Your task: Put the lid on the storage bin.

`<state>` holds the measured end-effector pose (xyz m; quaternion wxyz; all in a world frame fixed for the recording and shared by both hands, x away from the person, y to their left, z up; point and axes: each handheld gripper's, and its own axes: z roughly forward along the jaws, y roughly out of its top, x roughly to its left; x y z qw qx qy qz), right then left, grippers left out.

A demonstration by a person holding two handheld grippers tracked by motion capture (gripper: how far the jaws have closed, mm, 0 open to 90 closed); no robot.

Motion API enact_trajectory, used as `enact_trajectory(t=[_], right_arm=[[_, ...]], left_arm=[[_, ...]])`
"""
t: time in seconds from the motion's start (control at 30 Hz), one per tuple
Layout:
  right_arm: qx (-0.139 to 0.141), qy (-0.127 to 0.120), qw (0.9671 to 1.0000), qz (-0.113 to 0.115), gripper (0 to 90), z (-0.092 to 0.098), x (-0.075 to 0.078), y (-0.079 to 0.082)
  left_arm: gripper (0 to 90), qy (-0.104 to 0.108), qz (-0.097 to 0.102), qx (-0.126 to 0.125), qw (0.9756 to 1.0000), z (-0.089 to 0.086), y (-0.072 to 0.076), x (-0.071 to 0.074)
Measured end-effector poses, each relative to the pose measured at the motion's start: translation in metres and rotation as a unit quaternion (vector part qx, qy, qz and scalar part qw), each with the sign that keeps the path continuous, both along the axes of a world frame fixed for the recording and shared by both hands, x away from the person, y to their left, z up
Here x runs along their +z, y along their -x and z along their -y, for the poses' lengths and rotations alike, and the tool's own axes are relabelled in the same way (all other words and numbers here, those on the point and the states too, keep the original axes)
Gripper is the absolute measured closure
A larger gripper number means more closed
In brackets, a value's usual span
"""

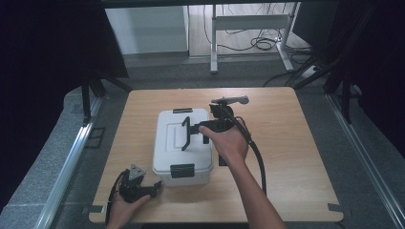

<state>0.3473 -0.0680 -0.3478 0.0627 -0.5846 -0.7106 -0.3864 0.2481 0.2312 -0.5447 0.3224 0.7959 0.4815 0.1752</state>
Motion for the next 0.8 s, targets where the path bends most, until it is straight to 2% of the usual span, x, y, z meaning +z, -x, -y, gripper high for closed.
enact_trajectory(t=[0.07,0.23,0.27,0.47,0.5,0.53,0.6,0.63,0.67,0.8], right_arm=[[0.0,0.0,0.9999,0.016,40.3,0.013,-0.002,0.004],[0.002,-0.017,0.9993,0.033,39.9,0.035,-0.006,0.011],[0.0,-0.015,0.9989,0.044,39.3,0.046,-0.008,0.014],[-0.006,-0.014,0.9977,0.066,36.9,0.078,-0.023,0.023],[-0.006,-0.014,0.9977,0.066,36.9,0.078,-0.023,0.023],[-0.008,-0.018,0.9976,0.067,36.1,0.09,-0.031,0.027],[-0.013,-0.017,0.9974,0.069,35.7,0.101,-0.042,0.031],[-0.013,-0.017,0.9974,0.069,35.7,0.101,-0.042,0.031],[-0.022,-0.025,0.9973,0.066,35.5,0.112,-0.053,0.036],[-0.035,-0.033,0.9967,0.065,35.4,0.133,-0.073,0.044]], left_arm=[[12.6,0.0,0.0,0.0,1.0,0.0,0.0,0.0],[12.6,0.0,0.0,-0.002,1.0,0.0,0.0,0.0],[12.6,0.0,0.0,-0.001,1.0,0.0,0.0,0.0],[12.6,0.0,0.0,-0.002,1.0,0.0,0.0,0.0],[12.6,0.0,0.0,-0.002,1.0,0.0,0.0,0.0],[12.6,0.0,0.0,-0.002,1.0,0.0,0.0,0.0],[12.6,0.0,0.001,-0.001,1.0,0.0,0.0,0.0],[12.6,0.0,0.001,-0.001,1.0,0.0,0.0,0.0],[12.6,0.0,0.001,-0.001,1.0,0.0,0.0,0.0],[12.6,0.001,0.001,-0.001,1.0,0.0,0.0,0.0]])
